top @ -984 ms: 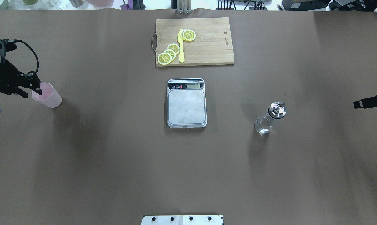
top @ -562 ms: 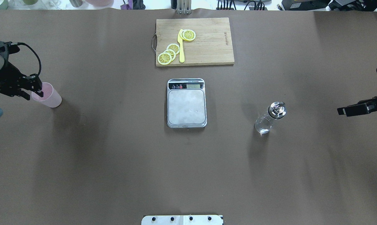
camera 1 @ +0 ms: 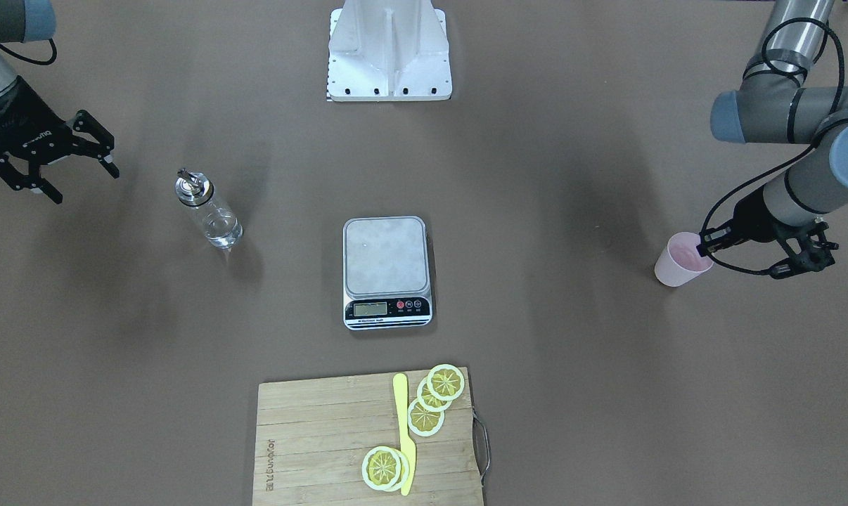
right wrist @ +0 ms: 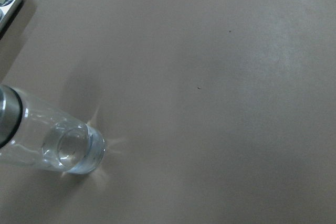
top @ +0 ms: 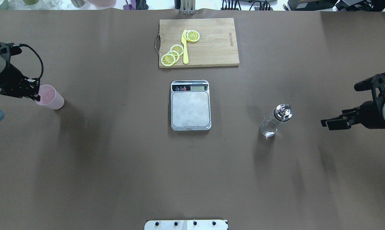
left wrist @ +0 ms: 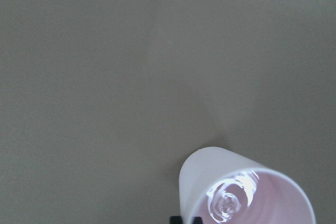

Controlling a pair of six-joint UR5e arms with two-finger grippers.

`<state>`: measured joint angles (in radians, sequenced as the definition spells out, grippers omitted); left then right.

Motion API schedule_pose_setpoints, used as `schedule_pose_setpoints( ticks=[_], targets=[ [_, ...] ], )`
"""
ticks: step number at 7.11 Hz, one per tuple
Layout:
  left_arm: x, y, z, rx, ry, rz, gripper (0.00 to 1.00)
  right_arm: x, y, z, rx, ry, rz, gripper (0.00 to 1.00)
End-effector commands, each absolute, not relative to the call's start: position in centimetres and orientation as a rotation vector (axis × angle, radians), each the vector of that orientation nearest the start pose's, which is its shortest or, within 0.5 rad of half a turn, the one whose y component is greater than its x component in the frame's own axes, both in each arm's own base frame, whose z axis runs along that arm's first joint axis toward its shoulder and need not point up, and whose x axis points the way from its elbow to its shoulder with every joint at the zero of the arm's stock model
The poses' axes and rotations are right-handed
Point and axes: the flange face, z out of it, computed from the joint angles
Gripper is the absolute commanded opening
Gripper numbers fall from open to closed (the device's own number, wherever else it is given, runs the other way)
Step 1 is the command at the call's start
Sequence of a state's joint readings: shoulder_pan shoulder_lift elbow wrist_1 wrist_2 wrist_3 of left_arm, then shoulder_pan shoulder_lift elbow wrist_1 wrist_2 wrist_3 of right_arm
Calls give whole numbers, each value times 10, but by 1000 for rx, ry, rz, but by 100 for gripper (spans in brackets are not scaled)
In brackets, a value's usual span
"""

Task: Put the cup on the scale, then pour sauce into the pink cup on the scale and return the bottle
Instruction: 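Carry the cup onto the scale while the right gripper grasps the glass bottle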

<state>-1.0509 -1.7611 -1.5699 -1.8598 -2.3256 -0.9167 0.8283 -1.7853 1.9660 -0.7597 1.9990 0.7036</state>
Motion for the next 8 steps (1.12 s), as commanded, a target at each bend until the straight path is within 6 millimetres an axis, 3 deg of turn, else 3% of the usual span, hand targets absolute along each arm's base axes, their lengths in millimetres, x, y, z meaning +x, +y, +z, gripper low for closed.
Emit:
schedule_pose_setpoints(
  ticks=[1,2,4,5,7,8],
  targets=[
    [237,-546,511,-137,867,-189,0,-244,-367,483,539,-946,-274,100],
    [237,-548,492,-147,860,-196,0,-251,-363,477,580,-964,-290,100],
    [255,-581,416,-231,798,-239,0,-257,-366,456,659,-1019,-310,100],
    [260,-590,382,-242,793,-244,0,-271,-367,443,704,-1031,-315,100],
    [268,-595,333,-258,813,-324,0,-292,-373,427,730,-1054,-317,100],
    [292,-593,310,-277,829,-330,0,-294,-371,429,725,-1056,-320,100]
  ],
)
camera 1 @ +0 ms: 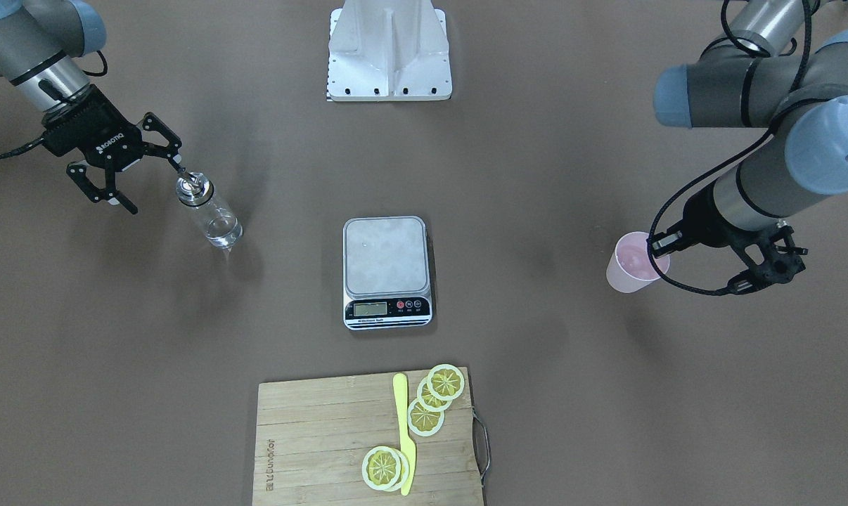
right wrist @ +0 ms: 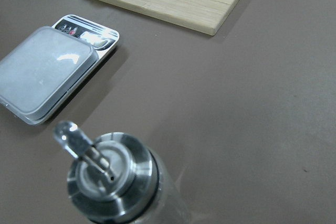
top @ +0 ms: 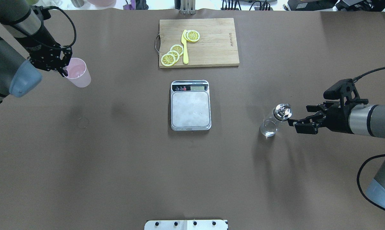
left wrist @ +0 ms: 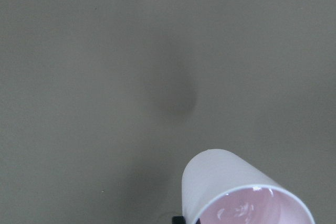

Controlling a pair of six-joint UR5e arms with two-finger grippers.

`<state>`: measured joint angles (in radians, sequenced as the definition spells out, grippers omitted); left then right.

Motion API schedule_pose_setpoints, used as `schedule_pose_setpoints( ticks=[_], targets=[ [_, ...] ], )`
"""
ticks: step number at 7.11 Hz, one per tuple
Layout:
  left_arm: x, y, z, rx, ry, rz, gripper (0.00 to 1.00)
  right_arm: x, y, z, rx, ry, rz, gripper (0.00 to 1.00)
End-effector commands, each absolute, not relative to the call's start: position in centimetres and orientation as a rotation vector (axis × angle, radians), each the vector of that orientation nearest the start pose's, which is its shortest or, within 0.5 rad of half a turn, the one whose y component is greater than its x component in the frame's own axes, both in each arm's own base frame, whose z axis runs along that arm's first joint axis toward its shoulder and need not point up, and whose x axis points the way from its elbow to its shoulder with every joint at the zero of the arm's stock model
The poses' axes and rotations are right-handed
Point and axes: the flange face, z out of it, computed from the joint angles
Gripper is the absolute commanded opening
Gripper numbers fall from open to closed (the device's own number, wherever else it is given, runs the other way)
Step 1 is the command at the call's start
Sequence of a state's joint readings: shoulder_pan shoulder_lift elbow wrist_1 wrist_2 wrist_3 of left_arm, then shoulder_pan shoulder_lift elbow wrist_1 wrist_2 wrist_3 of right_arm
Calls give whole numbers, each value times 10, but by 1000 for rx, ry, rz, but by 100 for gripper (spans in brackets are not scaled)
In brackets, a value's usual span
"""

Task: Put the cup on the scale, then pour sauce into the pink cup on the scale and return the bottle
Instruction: 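Carry the cup onto the scale while the right gripper grasps the glass bottle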

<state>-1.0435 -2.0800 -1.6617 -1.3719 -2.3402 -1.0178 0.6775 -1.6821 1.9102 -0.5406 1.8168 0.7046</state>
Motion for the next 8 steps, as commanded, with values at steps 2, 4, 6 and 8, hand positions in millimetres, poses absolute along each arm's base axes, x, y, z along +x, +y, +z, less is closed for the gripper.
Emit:
schedule_pose_setpoints(
  ticks=[2,4,6,8],
  targets=[
    [324,-586,266,-303,853,-369,0,-297,-368,429,719,-1060,-324,100],
    [359,-581,228,-334,860,-404,0,-302,-360,432,721,-1082,-327,100],
    [385,-575,197,-357,872,-417,0,-321,-350,444,755,-1071,-322,100],
    [429,-573,174,-378,842,-439,0,-329,-347,448,786,-1060,-322,100]
  ],
)
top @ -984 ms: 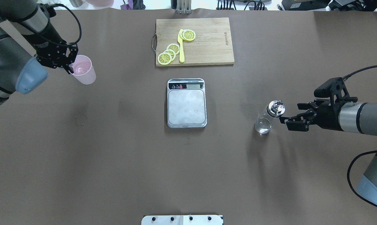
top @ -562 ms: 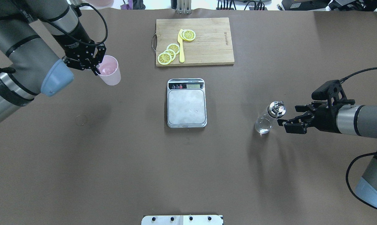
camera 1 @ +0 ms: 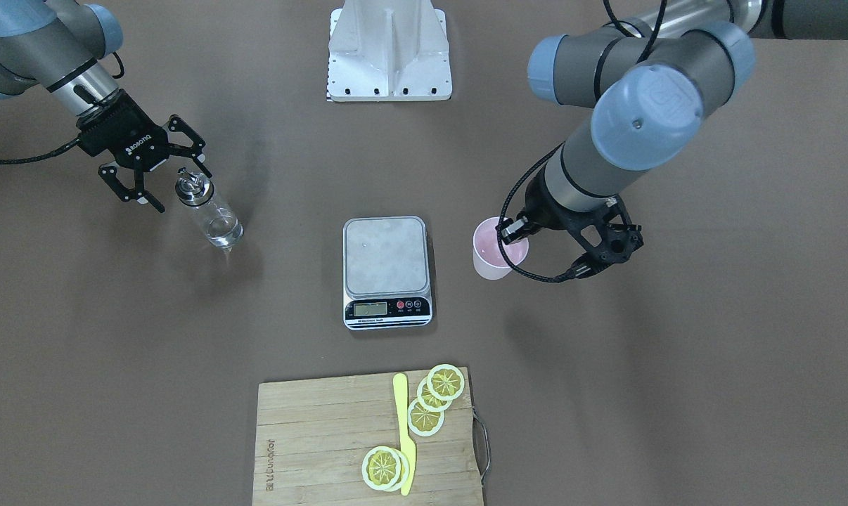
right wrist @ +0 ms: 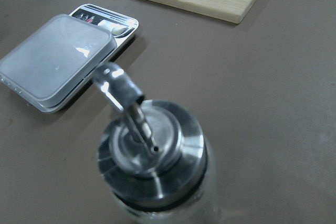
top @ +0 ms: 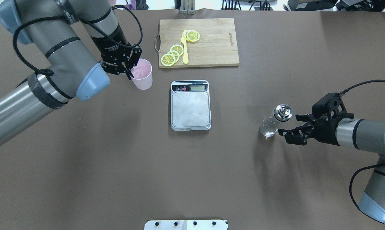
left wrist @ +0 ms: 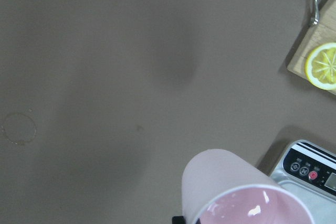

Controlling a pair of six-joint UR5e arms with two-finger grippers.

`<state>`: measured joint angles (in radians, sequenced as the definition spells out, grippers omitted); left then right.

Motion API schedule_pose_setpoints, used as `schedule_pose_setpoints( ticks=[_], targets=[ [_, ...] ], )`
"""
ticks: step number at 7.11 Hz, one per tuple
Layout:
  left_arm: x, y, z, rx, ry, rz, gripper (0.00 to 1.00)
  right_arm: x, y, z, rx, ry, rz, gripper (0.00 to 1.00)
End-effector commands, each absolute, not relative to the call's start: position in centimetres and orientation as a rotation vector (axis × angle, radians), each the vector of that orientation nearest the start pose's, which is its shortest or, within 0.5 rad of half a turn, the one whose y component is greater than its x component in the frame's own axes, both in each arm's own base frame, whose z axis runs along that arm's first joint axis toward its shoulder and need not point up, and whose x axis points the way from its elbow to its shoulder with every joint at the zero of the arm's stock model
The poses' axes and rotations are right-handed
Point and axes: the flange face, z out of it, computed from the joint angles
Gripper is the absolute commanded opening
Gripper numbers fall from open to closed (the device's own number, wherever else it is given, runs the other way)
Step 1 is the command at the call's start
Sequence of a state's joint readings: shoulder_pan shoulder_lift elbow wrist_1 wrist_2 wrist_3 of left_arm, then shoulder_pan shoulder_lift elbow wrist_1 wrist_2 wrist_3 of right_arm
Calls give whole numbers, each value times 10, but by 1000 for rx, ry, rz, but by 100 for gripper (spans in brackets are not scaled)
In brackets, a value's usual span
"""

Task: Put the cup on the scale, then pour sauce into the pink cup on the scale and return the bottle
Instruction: 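Carry the cup onto the scale while the right gripper grasps the glass bottle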

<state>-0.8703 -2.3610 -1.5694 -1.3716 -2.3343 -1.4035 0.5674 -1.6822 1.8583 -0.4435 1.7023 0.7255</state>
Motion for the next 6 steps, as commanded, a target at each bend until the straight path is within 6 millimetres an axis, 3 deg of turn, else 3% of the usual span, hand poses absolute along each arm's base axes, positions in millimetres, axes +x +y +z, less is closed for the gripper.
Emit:
schedule_pose_setpoints(
  ticks=[1,3,4,6],
  targets=[
    [437,-570,167,-376,841,-438,0,-330,-347,444,814,-1063,-318,100],
    [456,-579,146,-391,849,-467,0,-328,-349,442,914,-1043,-326,100],
    [479,-576,147,-403,862,-485,0,-327,-350,443,938,-1039,-319,100],
    [524,-575,122,-374,850,-510,0,-335,-342,440,980,-1042,-303,100]
  ],
)
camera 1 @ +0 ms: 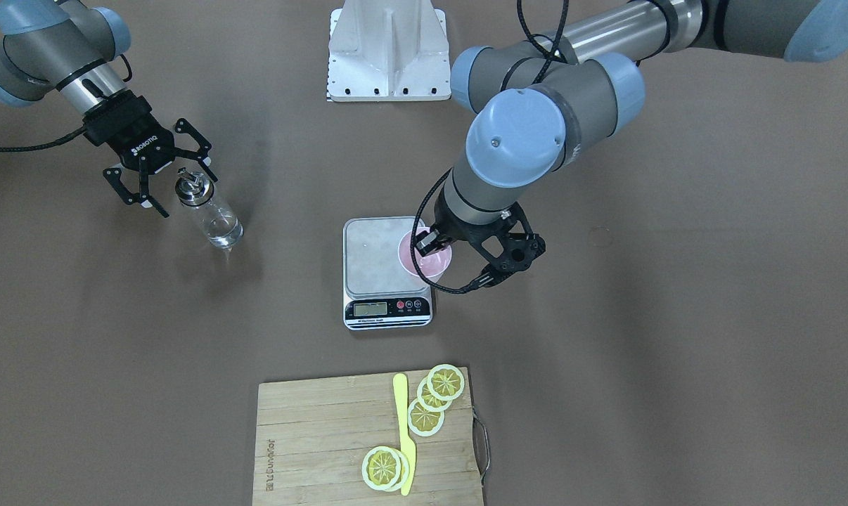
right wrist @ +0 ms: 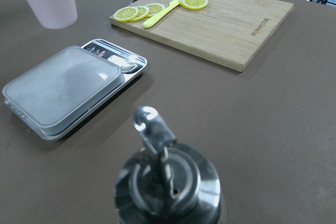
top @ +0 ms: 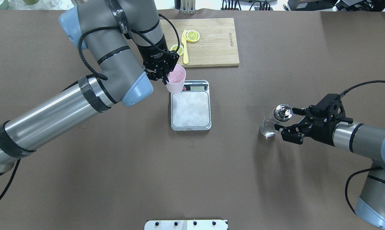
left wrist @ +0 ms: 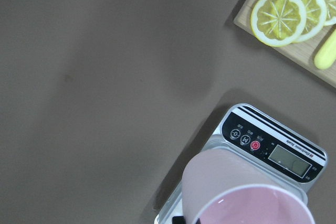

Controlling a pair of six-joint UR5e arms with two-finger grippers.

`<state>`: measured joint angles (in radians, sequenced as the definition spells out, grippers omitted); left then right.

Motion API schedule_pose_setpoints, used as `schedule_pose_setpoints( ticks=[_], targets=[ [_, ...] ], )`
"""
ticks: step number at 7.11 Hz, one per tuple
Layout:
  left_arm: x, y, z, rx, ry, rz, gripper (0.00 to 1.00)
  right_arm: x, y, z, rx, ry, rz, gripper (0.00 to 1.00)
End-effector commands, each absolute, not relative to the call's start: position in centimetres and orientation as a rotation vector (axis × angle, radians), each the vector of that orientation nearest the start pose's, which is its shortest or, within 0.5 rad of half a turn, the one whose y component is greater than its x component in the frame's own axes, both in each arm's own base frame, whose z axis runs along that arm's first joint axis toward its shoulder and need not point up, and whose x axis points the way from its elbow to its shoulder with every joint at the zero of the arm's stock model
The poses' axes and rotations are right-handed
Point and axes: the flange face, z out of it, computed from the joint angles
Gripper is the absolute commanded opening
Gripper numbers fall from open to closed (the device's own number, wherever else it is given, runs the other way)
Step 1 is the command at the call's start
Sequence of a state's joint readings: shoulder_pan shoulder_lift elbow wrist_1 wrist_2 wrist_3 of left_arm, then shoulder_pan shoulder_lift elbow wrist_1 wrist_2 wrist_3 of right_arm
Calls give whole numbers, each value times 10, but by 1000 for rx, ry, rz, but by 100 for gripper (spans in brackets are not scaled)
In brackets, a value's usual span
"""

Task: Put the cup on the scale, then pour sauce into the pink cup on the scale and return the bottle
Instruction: 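Carry the cup onto the scale while the right gripper grasps the glass bottle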

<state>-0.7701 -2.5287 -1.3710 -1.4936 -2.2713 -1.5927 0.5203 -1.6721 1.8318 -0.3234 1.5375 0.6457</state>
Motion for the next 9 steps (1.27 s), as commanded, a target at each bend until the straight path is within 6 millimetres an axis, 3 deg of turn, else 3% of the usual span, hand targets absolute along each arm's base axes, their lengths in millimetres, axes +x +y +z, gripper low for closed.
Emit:
schedule_pose_setpoints(
  ticks=[1,4,5,9],
  targets=[
    [540,-563,119,-364,858,-515,0,-344,-339,436,994,-1055,-302,100],
    [557,-545,114,-375,864,-490,0,-352,-336,466,1012,-1072,-302,100],
    [558,-542,105,-371,874,-481,0,-353,-336,466,1012,-1072,-304,100],
    [580,-522,108,-356,861,-457,0,-364,-343,446,1048,-1095,-311,100]
  ],
)
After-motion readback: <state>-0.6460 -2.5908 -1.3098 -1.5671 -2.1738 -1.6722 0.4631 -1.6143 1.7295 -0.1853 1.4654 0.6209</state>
